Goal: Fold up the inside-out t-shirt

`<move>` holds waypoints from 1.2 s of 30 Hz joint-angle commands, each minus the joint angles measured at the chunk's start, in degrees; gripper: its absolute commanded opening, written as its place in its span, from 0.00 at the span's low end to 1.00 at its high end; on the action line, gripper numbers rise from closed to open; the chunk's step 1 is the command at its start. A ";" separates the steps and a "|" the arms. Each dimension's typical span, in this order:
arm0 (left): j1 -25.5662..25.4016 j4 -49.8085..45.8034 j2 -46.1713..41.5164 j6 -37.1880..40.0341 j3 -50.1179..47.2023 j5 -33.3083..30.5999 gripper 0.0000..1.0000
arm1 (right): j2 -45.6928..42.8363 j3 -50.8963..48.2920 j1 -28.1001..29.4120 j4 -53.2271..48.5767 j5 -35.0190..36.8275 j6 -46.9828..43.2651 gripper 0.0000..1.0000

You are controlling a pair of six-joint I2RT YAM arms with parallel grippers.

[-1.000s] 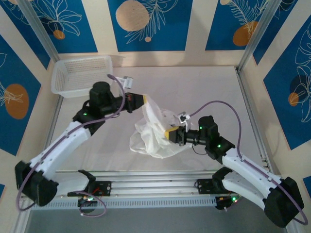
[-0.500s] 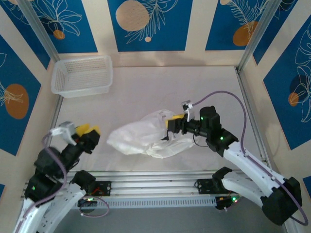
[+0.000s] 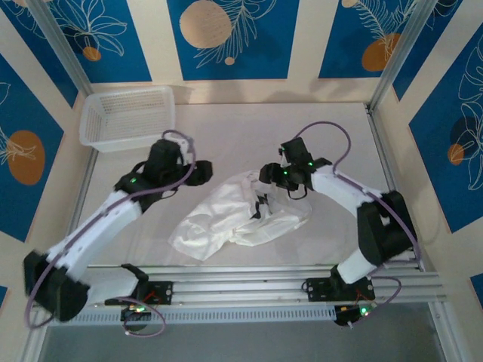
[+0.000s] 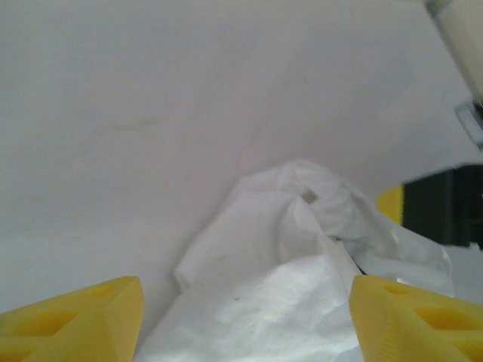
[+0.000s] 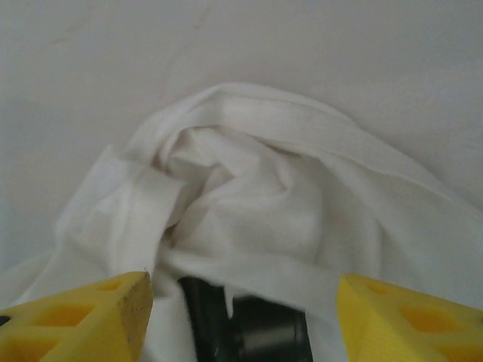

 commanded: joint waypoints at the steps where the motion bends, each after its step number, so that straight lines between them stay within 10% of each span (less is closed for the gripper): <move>1: 0.16 2.47 7.13 -0.17 3.45 10.66 0.76 | 7.27 5.03 0.47 -2.78 0.05 2.28 0.64; 3: 0.01 3.29 12.27 -0.53 5.24 13.79 0.80 | 11.22 6.96 0.62 -2.02 -2.31 2.58 0.54; 7: -0.38 5.65 19.55 -1.85 5.86 20.47 0.78 | 11.98 8.85 0.65 -0.77 -4.60 3.08 0.01; 9: -0.44 5.55 22.24 -1.74 6.18 23.76 0.59 | 8.12 8.49 0.65 0.19 -3.68 2.98 0.00; 12: -0.38 6.80 22.23 -1.65 5.23 26.82 0.01 | 0.75 8.21 0.40 1.87 -3.30 2.11 0.00; 23: -0.11 1.01 3.23 1.97 0.05 13.47 0.00 | -20.62 10.10 -4.84 5.20 -7.99 2.58 0.00; 29: 0.43 -6.96 -7.11 -3.29 -10.22 -13.16 0.00 | -27.60 8.02 -6.56 6.22 -7.04 4.76 0.00; 33: 1.65 -8.94 -7.81 -7.75 -13.51 -17.01 0.00 | -29.85 2.71 -5.96 12.21 -11.59 5.59 0.00; 36: 1.89 -9.02 -7.82 -7.85 -12.85 -17.74 0.24 | -29.29 -1.86 -2.50 15.86 -17.91 2.99 0.00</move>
